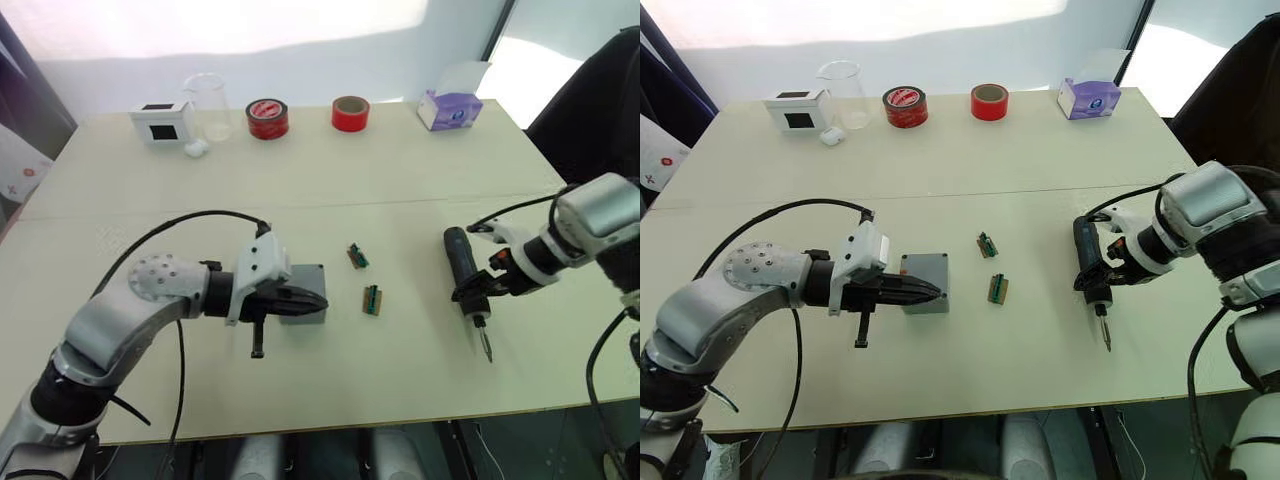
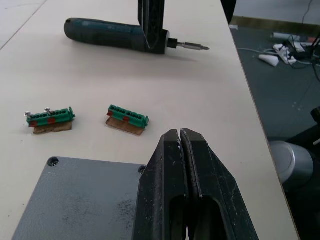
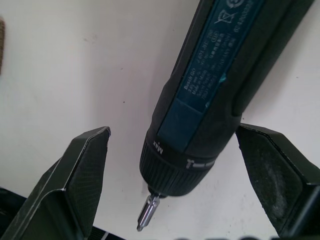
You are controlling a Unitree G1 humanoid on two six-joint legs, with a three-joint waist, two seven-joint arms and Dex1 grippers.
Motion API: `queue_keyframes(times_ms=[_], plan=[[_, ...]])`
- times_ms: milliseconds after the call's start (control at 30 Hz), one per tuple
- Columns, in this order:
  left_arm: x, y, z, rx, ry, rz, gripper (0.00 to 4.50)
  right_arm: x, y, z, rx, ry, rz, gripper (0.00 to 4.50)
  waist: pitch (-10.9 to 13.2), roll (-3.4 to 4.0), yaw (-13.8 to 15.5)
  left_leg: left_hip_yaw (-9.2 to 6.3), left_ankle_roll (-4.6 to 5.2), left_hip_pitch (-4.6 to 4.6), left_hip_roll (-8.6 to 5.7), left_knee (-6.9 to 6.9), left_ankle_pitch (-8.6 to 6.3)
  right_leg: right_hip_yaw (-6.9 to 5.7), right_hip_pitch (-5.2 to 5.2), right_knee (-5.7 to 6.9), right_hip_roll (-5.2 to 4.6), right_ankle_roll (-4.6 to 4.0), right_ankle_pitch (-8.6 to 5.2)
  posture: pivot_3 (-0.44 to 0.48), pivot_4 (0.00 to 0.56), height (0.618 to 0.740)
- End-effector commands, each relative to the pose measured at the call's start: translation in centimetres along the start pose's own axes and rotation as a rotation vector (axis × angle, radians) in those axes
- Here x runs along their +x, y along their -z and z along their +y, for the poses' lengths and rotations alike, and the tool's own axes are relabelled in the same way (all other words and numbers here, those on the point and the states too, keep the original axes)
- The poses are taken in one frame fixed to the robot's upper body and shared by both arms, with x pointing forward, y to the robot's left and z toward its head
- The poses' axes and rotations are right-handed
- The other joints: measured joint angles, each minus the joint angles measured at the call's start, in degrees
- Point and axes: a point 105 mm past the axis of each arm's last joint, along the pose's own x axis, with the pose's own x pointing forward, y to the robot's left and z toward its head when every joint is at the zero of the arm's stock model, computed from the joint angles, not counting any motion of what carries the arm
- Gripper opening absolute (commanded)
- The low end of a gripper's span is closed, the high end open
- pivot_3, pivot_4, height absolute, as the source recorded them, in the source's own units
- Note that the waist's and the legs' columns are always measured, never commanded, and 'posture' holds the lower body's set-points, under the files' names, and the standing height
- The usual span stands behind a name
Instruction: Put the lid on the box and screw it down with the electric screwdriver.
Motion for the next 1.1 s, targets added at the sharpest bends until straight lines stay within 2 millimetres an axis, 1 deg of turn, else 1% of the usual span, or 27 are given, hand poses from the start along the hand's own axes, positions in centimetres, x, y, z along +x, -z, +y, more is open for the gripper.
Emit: queue_keyframes(times_ms=[33,100,167,200,233,300,367,467,533,567,600,633,667,700,733,767,800,833,867,900,933,1000,1100], plan=[[-0.6,-0.7,-0.1,0.031,-0.026,-0.010,0.00,0.5,-0.2,-0.3,-0.019,0.025,-0.001,4.29,0.0,0.00,0.0,0.00,0.00,0.00,0.00,0.00,0.00,0.00,0.00,0.01,0.00,0.00,0.00,0.000,0.150,0.740],[-0.7,-0.7,0.1,0.027,-0.038,-0.009,0.00,1.1,-0.1,-0.3,-0.027,0.030,0.009,4.29,0.0,-0.03,0.0,0.00,0.00,0.01,0.00,0.00,0.00,0.00,0.01,0.01,0.00,0.00,0.00,0.000,0.150,0.740],[-0.9,-0.6,0.2,0.022,-0.051,-0.004,0.00,1.6,0.3,-0.6,-0.052,0.054,0.031,3.64,-0.1,-0.13,-0.1,0.00,-0.01,0.04,0.00,0.00,0.00,0.00,0.04,0.00,0.01,0.00,0.00,0.000,0.150,0.740],[-1.0,-0.5,0.2,0.020,-0.056,-0.001,0.00,1.8,0.5,-0.8,-0.063,0.062,0.041,3.49,-0.1,-0.20,-0.1,-0.01,-0.01,0.05,0.01,0.00,0.00,0.00,0.06,0.00,0.02,0.00,0.00,0.000,0.150,0.740],[-1.2,-0.5,0.3,0.018,-0.062,0.002,0.00,1.9,0.7,-0.9,-0.064,0.072,0.048,3.20,-0.2,-0.26,-0.1,-0.01,-0.01,0.07,0.02,0.00,0.00,-0.01,0.08,0.00,0.03,0.00,0.00,0.000,0.150,0.740],[-1.4,-0.3,0.6,0.017,-0.077,0.011,0.00,2.2,0.9,-1.0,-0.048,0.072,0.053,2.51,-0.2,-0.30,0.0,-0.02,-0.01,0.09,0.02,0.00,0.00,-0.01,0.10,0.00,0.04,0.00,0.00,0.000,0.150,0.740],[-1.7,-0.1,1.1,0.016,-0.098,0.017,0.00,2.3,0.6,-0.8,-0.041,0.062,0.035,1.80,-0.3,-0.41,0.0,-0.04,-0.01,0.09,0.02,0.00,0.00,-0.03,0.12,0.00,0.04,0.00,0.00,0.000,0.150,0.740],[-2.5,0.1,2.1,0.016,-0.133,0.035,0.00,2.0,-0.7,-0.5,-0.019,0.053,-0.033,1.75,-0.4,-0.69,-0.1,-0.04,-0.02,0.12,0.02,0.00,0.01,-0.03,0.15,0.00,0.04,0.00,0.00,0.000,0.150,0.740],[-2.9,0.2,2.6,0.013,-0.150,0.041,0.00,1.4,-1.6,-0.7,-0.013,0.064,-0.087,1.75,-0.4,-0.71,-0.4,-0.05,-0.04,0.15,0.05,0.00,0.02,-0.04,0.17,0.00,0.08,-0.01,0.00,0.000,0.150,0.740],[-3.1,0.3,2.9,0.011,-0.160,0.047,0.00,1.0,-2.3,-0.9,-0.004,0.068,-0.127,1.75,-0.4,-0.71,-0.5,-0.03,-0.05,0.16,0.05,0.00,0.03,-0.03,0.17,0.00,0.08,-0.01,0.01,0.000,0.150,0.740],[-3.6,0.6,3.4,0.004,-0.181,0.058,0.00,-0.1,-4.0,-0.8,-0.047,0.079,-0.220,1.75,-0.4,-0.71,-0.6,-0.03,-0.05,0.18,0.06,0.00,0.03,-0.03,0.17,0.01,0.08,0.00,0.01,0.000,0.150,0.740],[-3.9,0.8,3.8,-0.001,-0.196,0.066,0.00,-1.0,-5.1,-0.8,-0.078,0.087,-0.286,1.75,-0.4,-0.69,-0.6,-0.02,-0.05,0.19,0.07,0.00,0.03,-0.03,0.17,0.02,0.10,0.00,0.01,0.000,0.150,0.740],[-4.4,1.2,4.2,-0.008,-0.214,0.078,0.00,-2.3,-6.9,-0.2,-0.130,0.085,-0.399,1.75,-0.4,-0.62,-0.6,0.01,-0.06,0.18,0.06,0.00,0.04,-0.02,0.15,0.02,0.10,0.01,0.02,0.000,0.150,0.740],[-4.8,1.5,4.5,-0.019,-0.225,0.086,0.00,-4.6,-9.4,1.6,-0.189,0.009,-0.584,1.75,-0.3,-0.55,-0.6,0.04,-0.06,0.18,0.06,0.00,0.04,0.00,0.10,0.06,0.09,0.01,0.01,0.000,0.150,0.740],[-5.0,1.8,4.8,-0.030,-0.236,0.092,0.00,-7.9,-11.7,4.5,-0.275,-0.101,-0.821,1.75,-0.2,-0.36,-0.7,0.07,-0.09,0.11,0.05,-0.01,0.05,0.03,-0.02,0.08,0.09,0.01,0.02,0.000,0.150,0.740],[-5.3,2.1,5.1,-0.038,-0.243,0.096,0.00,-10.5,-12.8,6.3,-0.326,-0.174,-0.992,1.75,-0.1,-0.13,-0.7,0.12,-0.12,0.04,0.05,-0.02,0.07,0.07,-0.13,0.09,0.09,0.02,0.02,0.000,0.150,0.740],[-5.3,2.2,5.3,-0.039,-0.243,0.097,0.00,-12.5,-12.9,8.3,-0.407,-0.236,-1.139,1.75,0.0,0.08,-0.6,0.18,-0.19,0.02,0.05,-0.06,0.11,0.11,-0.19,0.10,0.09,0.03,0.02,0.000,0.150,0.740],[-5.4,2.2,5.4,-0.043,-0.241,0.091,0.00,-13.3,-12.5,9.8,-0.449,-0.291,-1.232,1.75,0.1,0.19,-0.4,0.18,-0.30,-0.01,0.07,-0.13,0.17,0.12,-0.24,0.10,0.09,0.03,0.02,0.000,0.150,0.740],[-5.2,2.0,5.6,-0.044,-0.246,0.080,0.00,-14.1,-11.9,11.7,-0.482,-0.359,-1.365,1.75,0.1,0.17,-0.2,0.17,-0.43,-0.08,0.10,-0.19,0.25,0.11,-0.33,0.13,0.10,0.05,0.00,0.000,0.150,0.740],[-5.1,2.0,5.9,-0.043,-0.255,0.074,0.00,-14.4,-11.3,12.8,-0.482,-0.394,-1.454,1.75,0.1,0.13,0.1,0.07,-0.48,-0.11,0.16,-0.35,0.28,0.05,-0.32,0.12,0.20,0.04,0.00,0.000,0.150,0.740],[-4.9,1.8,6.1,-0.044,-0.263,0.066,0.00,-14.3,-10.9,13.7,-0.469,-0.414,-1.507,1.75,0.1,0.09,0.4,-0.10,-0.49,-0.15,0.21,-0.33,0.28,-0.14,-0.28,0.12,0.24,0.02,-0.01,0.000,0.150,0.740],[-4.2,1.5,6.0,-0.049,-0.254,0.052,0.00,-13.1,-9.7,15.8,-0.472,-0.493,-1.540,1.75,0.0,-0.08,1.1,-0.22,-0.50,-0.16,0.19,-0.32,0.27,-0.21,-0.16,0.12,0.23,0.01,-0.01,0.000,0.150,0.740],[-3.3,1.8,5.5,-0.043,-0.230,0.072,0.00,-11.4,-8.3,17.9,-0.477,-0.536,-1.555,1.75,0.0,-0.06,1.3,-0.11,-0.37,-0.17,-0.13,0.01,0.19,-0.11,0.10,0.04,-0.07,-0.02,0.03,0.000,0.150,0.740]])
